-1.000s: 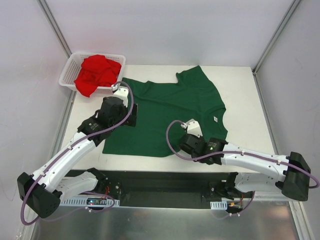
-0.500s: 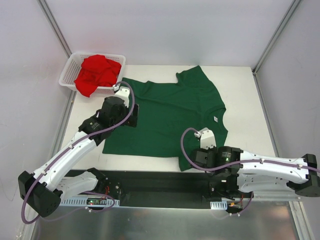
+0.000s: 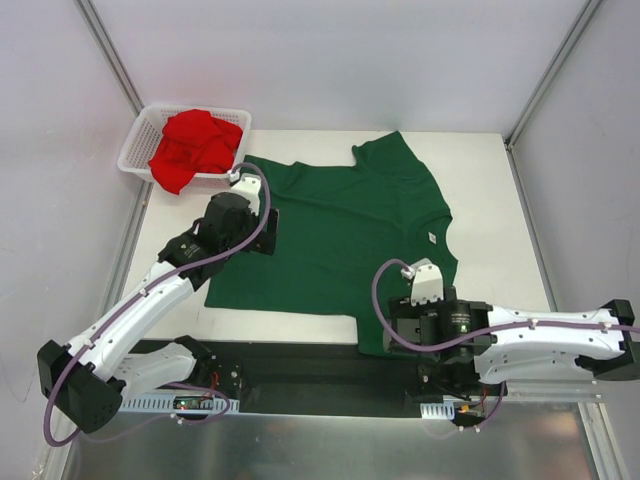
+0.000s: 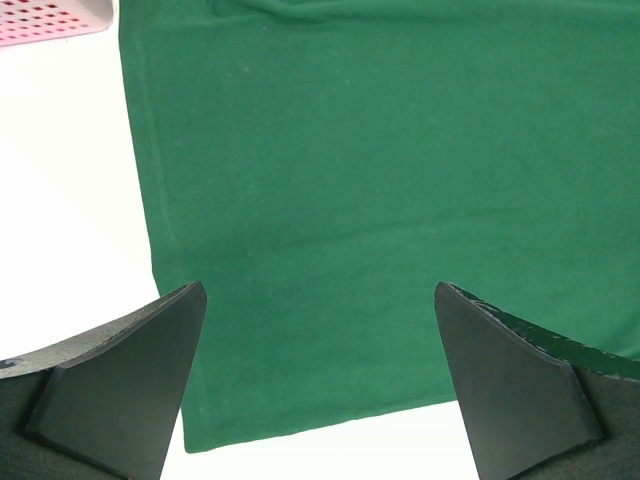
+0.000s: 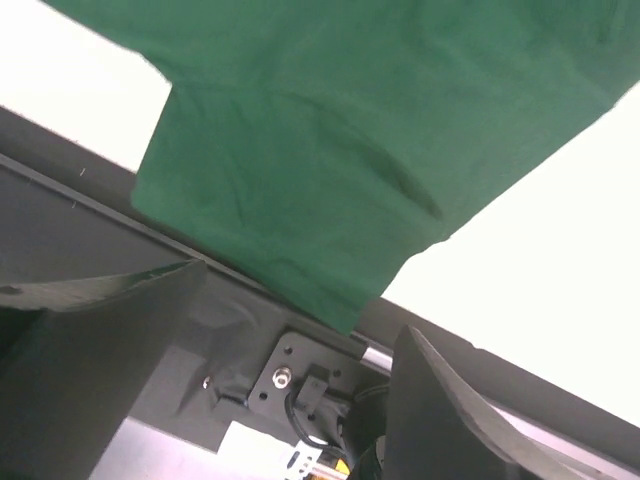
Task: Fold and stack the t-shirts
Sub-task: Flatten out the tshirt
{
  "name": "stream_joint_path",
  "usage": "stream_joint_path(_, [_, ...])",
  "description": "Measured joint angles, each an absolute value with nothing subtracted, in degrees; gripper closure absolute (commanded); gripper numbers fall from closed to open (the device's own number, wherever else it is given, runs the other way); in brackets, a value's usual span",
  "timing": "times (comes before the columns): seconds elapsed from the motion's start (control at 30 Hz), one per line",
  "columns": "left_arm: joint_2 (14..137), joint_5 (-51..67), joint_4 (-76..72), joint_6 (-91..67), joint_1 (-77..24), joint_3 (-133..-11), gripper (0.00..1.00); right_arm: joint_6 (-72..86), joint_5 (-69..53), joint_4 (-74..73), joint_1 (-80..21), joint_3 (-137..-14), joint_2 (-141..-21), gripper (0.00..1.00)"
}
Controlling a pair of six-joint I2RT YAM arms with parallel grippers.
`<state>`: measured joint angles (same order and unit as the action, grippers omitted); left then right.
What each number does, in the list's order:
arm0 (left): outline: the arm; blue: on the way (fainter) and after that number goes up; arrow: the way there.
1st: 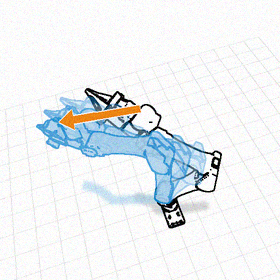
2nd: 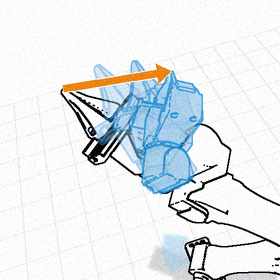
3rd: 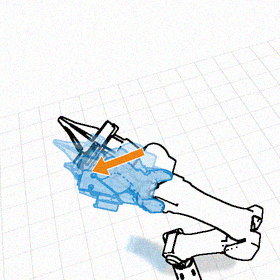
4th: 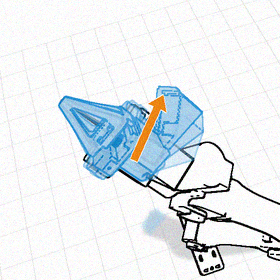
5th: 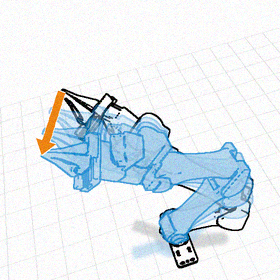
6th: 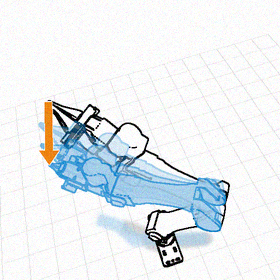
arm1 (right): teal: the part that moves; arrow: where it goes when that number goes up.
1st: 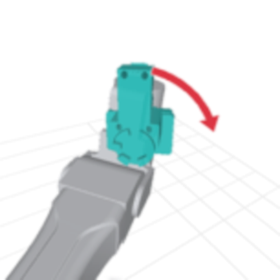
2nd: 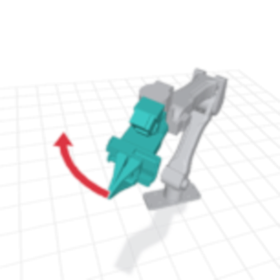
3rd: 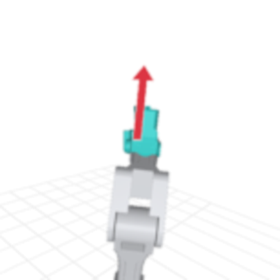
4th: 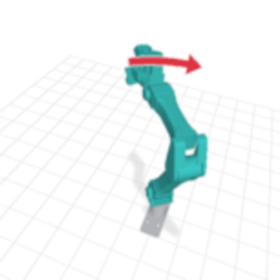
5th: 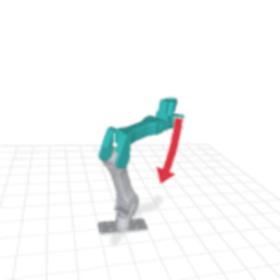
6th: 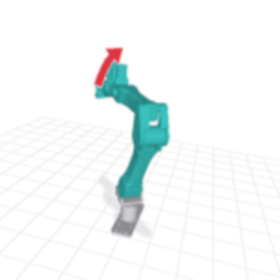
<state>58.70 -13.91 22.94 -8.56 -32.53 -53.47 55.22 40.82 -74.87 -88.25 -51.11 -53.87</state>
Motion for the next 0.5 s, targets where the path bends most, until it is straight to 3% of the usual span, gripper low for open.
stream_joint_path(0.13, [60.31, -13.65, 22.83, -8.62, -32.53, -53.60, 0.01, 56.77, 44.56, -75.70, -88.12, -53.32, -59.33, 0.03])
stream_joint_path(0.27, [64.69, -12.56, 22.13, -9.26, -32.53, -54.13, 0.01, 55.86, 47.33, -73.97, -85.58, -53.82, -66.35, 0.02])
stream_joint_path(0.5, [66.06, -12.14, 18.59, -9.69, -32.51, -53.76, 0.01, 43.99, 44.60, -56.31, -72.44, -47.90, -67.09, 0.01])
